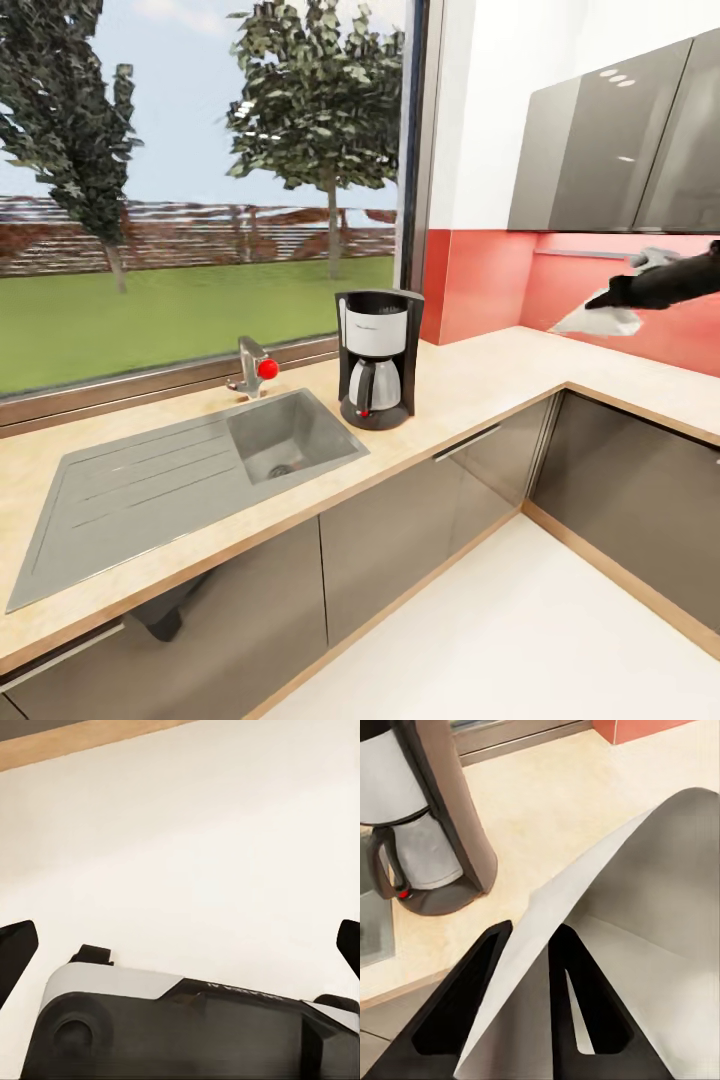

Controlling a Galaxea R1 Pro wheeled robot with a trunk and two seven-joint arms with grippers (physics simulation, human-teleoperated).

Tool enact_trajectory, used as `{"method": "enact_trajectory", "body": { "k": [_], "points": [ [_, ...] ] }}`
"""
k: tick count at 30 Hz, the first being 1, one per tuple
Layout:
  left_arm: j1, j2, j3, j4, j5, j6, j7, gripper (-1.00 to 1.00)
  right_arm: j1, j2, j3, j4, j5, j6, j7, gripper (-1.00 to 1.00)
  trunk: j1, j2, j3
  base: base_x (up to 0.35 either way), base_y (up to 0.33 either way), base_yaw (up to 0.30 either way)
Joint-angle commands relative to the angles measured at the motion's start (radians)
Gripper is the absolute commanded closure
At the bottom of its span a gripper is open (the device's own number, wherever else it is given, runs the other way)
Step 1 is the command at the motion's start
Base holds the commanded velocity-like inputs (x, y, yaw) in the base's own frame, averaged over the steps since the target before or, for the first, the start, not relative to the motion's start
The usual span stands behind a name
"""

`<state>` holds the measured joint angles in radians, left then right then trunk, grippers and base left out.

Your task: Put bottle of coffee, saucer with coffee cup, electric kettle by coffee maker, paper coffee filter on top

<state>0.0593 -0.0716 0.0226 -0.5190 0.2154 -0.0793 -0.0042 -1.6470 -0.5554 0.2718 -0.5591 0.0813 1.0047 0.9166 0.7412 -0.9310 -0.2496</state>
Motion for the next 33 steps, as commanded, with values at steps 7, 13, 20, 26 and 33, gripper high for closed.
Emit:
{"method": "enact_trajectory", "body": {
  "k": [7, 13, 20, 26, 33],
  "points": [
    [0.0, -0.005, 0.002, 0.04, 0.005, -0.001, 0.001, -1.0, -0.29, 0.268, 0.012, 0.39, 0.114, 0.009, -0.382, 1.0, 0.0, -0.001, -0.001, 0.0, 0.0, 0.0],
    [0.0, -0.005, 0.005, 0.056, 0.006, -0.002, 0.004, -1.0, -0.41, 0.376, 0.003, 0.512, -0.039, 0.016, -0.552, 1.0, 0.0, -0.001, -0.001, 0.0, 0.0, 0.0],
    [0.0, -0.005, 0.008, 0.072, 0.007, -0.002, 0.005, -1.0, -0.435, 0.407, 0.004, 0.522, -0.156, 0.016, -0.569, 1.0, 0.0, -0.001, -0.001, 0.0, 0.0, 0.0],
    [0.0, -0.004, 0.008, 0.094, 0.007, -0.002, 0.006, -1.0, -0.437, 0.441, 0.004, 0.559, -0.167, 0.016, -0.571, 1.0, 0.0, -0.001, -0.001, 0.0, 0.0, 0.0],
    [0.0, -0.004, 0.008, 0.097, 0.007, -0.002, 0.006, -1.0, -0.436, 0.454, 0.005, 0.568, -0.169, 0.014, -0.57, 1.0, 0.0, -0.001, -0.001, 0.0, 0.0, 0.0]
  ]
}}
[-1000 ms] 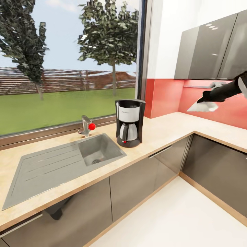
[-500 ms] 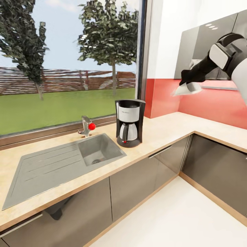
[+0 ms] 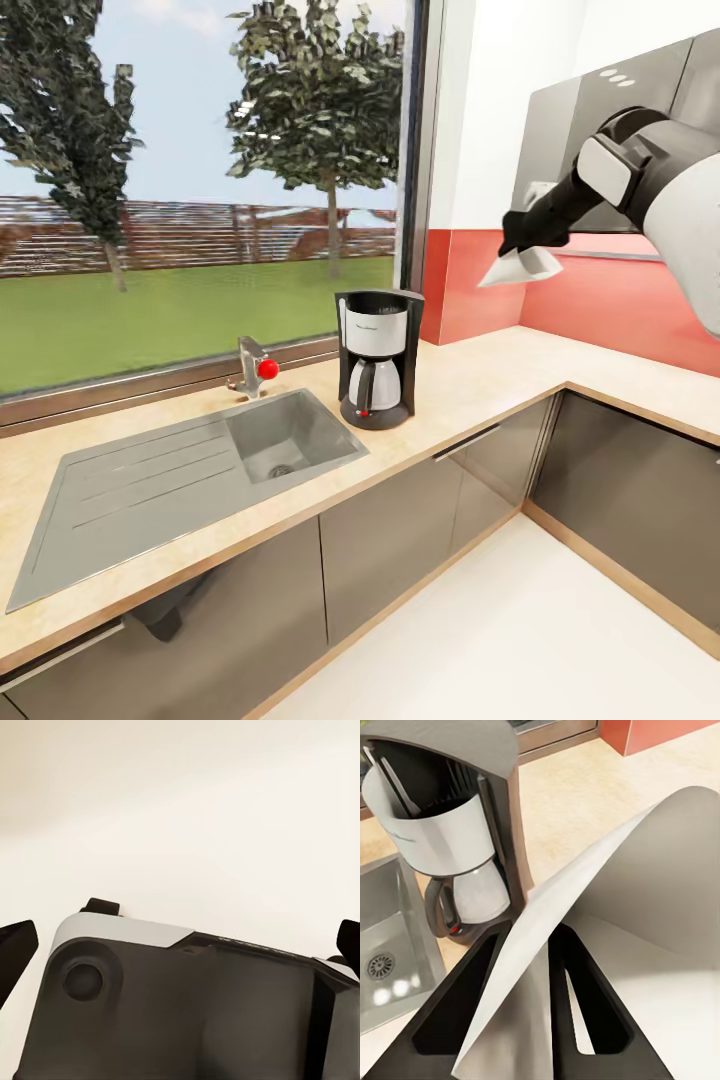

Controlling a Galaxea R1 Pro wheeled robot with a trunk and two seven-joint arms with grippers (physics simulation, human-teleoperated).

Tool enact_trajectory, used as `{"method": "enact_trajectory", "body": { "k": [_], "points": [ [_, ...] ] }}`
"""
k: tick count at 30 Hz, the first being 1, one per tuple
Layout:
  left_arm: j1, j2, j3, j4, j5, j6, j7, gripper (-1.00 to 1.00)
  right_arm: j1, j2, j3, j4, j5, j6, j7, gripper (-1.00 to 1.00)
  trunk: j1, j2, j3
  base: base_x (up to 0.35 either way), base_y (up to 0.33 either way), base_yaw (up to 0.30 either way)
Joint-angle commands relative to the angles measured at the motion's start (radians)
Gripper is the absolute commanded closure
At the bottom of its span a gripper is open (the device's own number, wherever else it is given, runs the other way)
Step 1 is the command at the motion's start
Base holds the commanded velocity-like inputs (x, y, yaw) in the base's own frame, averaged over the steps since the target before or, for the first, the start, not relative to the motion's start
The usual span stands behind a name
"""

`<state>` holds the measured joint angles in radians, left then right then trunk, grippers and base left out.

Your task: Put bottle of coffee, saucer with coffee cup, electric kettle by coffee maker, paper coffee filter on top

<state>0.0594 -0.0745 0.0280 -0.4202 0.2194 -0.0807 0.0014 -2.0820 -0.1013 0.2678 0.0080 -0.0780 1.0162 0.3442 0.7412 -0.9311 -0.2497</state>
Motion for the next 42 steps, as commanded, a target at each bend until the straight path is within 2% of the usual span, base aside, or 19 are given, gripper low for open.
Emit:
{"method": "enact_trajectory", "body": {
  "k": [1, 4, 5, 9, 18, 36, 42],
  "points": [
    [0.0, -0.001, 0.003, -0.002, 0.003, -0.001, 0.0, -1.0, -0.001, 0.001, 0.009, 0.001, -0.009, 0.002, 0.002, 1.0, 0.0, -0.001, -0.001, 0.0, 0.0, 0.0],
    [0.0, -0.001, 0.003, -0.002, 0.003, -0.001, 0.0, -1.0, -0.001, 0.014, 0.009, 0.001, -0.009, 0.002, 0.002, 1.0, 0.0, -0.001, -0.001, 0.011, 0.0, 0.0],
    [0.0, -0.001, 0.003, -0.002, 0.004, -0.001, 0.0, -1.0, -0.001, 0.025, 0.009, 0.001, -0.009, 0.002, 0.002, 1.0, 0.0, -0.001, -0.001, 0.153, 0.0, 0.0],
    [0.0, -0.001, 0.002, -0.002, 0.003, -0.001, 0.0, -1.0, -0.001, 0.035, 0.008, 0.002, -0.009, 0.001, 0.002, 1.0, 0.0, -0.001, -0.001, 0.096, 0.0, 0.0],
    [0.0, -0.001, 0.001, -0.002, 0.003, -0.001, 0.0, -1.0, -0.001, 0.043, 0.007, 0.003, -0.009, -0.001, 0.002, 1.0, 0.0, -0.001, -0.001, 0.014, 0.0, 0.053],
    [0.0, -0.001, 0.001, -0.002, 0.004, -0.001, 0.0, -1.0, -0.001, 0.055, 0.006, 0.003, -0.009, -0.001, 0.002, 1.0, 0.0, -0.001, -0.001, 0.0, 0.0, 0.251],
    [0.0, -0.001, 0.001, -0.002, 0.004, -0.001, 0.0, -1.0, -0.001, 0.065, 0.006, 0.003, -0.009, -0.001, 0.002, 1.0, 0.0, -0.001, -0.001, 0.13, -0.053, 0.106]
  ]
}}
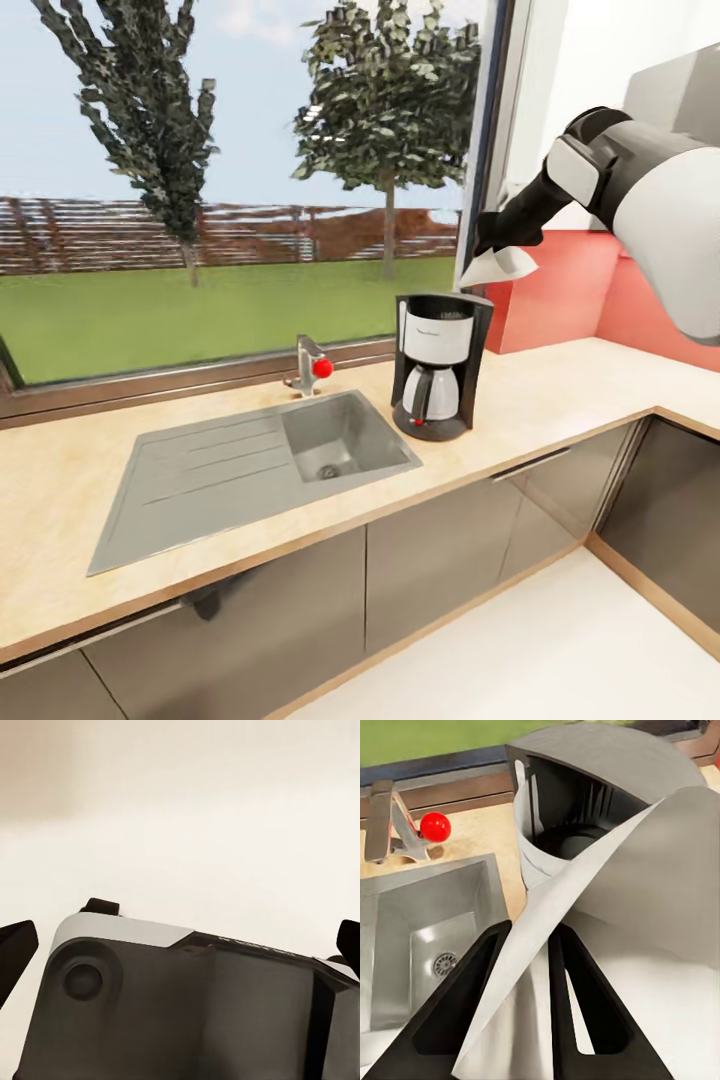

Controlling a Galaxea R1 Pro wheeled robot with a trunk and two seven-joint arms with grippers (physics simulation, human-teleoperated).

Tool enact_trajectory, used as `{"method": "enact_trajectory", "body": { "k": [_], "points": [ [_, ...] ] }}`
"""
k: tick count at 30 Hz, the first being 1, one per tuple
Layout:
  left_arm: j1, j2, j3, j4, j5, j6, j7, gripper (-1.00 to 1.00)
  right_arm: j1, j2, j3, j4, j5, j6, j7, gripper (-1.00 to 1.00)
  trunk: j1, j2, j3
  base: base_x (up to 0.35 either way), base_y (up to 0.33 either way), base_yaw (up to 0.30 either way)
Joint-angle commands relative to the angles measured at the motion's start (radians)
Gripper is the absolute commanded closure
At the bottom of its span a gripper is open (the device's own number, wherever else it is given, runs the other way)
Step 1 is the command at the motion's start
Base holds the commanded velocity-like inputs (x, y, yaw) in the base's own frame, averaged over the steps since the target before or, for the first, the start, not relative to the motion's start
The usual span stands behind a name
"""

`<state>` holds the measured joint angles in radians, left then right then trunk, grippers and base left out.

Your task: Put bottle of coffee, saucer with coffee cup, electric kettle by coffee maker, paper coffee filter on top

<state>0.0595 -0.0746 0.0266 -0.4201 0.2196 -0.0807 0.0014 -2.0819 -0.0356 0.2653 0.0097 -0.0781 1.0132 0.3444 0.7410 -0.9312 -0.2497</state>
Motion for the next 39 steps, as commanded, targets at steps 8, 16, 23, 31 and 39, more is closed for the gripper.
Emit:
{"method": "enact_trajectory", "body": {
  "k": [8, 16, 23, 31, 39],
  "points": [
    [0.0, -0.001, 0.003, -0.002, 0.004, -0.001, 0.0, -1.0, 0.0, 0.009, 0.01, 0.014, -0.009, 0.003, 0.002, 1.0, 0.0, -0.001, -0.001, 0.103, -0.013, 0.008],
    [0.0, -0.001, 0.003, -0.002, 0.004, -0.001, 0.0, -1.0, 0.0, 0.034, 0.012, 0.03, -0.008, 0.002, 0.001, 1.0, 0.0, -0.001, -0.001, 0.099, -0.001, 0.001],
    [0.0, -0.001, 0.003, -0.002, 0.004, -0.001, 0.0, -1.0, 0.0, 0.045, 0.013, 0.031, -0.008, 0.003, -0.011, 1.0, 0.0, -0.001, -0.001, 0.157, 0.0, 0.0],
    [0.0, -0.001, 0.003, -0.002, 0.004, -0.001, 0.0, -1.0, 0.0, 0.072, 0.014, 0.036, -0.007, 0.003, -0.095, 1.0, 0.0, -0.001, -0.001, 0.049, 0.0, 0.0],
    [0.0, -0.001, 0.003, -0.002, 0.003, -0.001, 0.0, -1.0, 0.003, 0.116, 0.014, 0.039, -0.006, 0.004, -0.128, 1.0, 0.0, -0.001, -0.001, 0.001, 0.0, 0.0]
  ]
}}
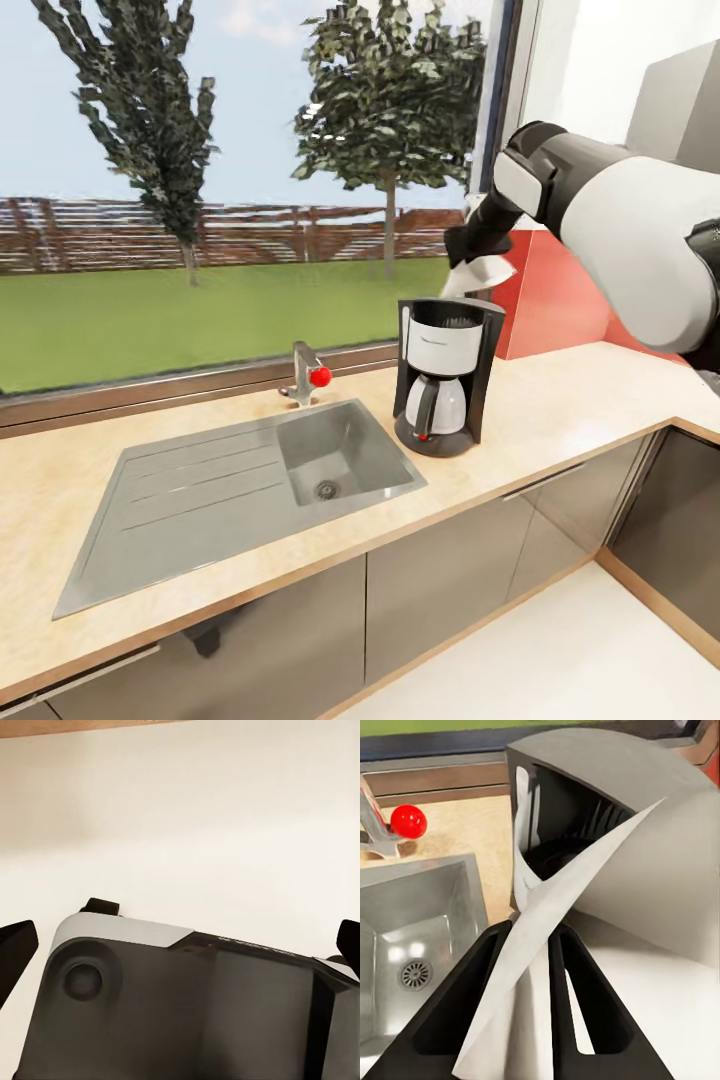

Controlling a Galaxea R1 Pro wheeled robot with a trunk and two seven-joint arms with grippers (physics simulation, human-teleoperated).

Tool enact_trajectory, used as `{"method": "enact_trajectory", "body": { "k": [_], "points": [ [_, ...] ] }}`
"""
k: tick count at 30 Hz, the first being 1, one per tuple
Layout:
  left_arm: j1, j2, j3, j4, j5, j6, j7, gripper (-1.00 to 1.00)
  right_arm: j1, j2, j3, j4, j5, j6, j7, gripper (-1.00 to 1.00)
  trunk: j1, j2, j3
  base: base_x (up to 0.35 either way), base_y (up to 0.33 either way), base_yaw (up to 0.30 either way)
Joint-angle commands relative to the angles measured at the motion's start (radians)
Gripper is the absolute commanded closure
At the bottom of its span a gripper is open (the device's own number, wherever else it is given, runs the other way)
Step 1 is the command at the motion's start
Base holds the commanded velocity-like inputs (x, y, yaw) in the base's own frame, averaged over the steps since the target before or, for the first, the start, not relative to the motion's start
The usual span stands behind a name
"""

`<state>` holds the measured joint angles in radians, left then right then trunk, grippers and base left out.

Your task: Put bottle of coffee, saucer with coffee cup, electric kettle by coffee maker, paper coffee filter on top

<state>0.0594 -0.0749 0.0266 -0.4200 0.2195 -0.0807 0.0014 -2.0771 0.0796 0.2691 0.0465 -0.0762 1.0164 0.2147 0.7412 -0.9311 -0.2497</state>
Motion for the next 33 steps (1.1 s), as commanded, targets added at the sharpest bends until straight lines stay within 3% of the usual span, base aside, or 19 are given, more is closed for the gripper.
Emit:
{"method": "enact_trajectory", "body": {
  "k": [1, 9, 33],
  "points": [
    [0.0, 0.0, 0.003, -0.002, 0.003, -0.001, 0.0, -1.0, -0.002, 0.012, 0.01, 0.003, -0.008, 0.001, -0.011, 1.0, 0.0, -0.001, -0.001, 0.0, 0.0, 0.0],
    [0.0, 0.0, 0.003, -0.002, 0.003, -0.001, 0.0, -1.0, 0.0, 0.028, 0.01, 0.004, -0.008, 0.001, -0.022, 1.0, 0.0, -0.001, -0.001, 0.0, 0.0, 0.0],
    [0.0, 0.0, 0.003, -0.002, 0.004, -0.001, 0.0, -1.0, 0.012, 0.029, 0.008, 0.004, -0.008, 0.001, -0.023, 1.0, 0.0, -0.001, -0.001, 0.038, 0.0, 0.0]
  ]
}}
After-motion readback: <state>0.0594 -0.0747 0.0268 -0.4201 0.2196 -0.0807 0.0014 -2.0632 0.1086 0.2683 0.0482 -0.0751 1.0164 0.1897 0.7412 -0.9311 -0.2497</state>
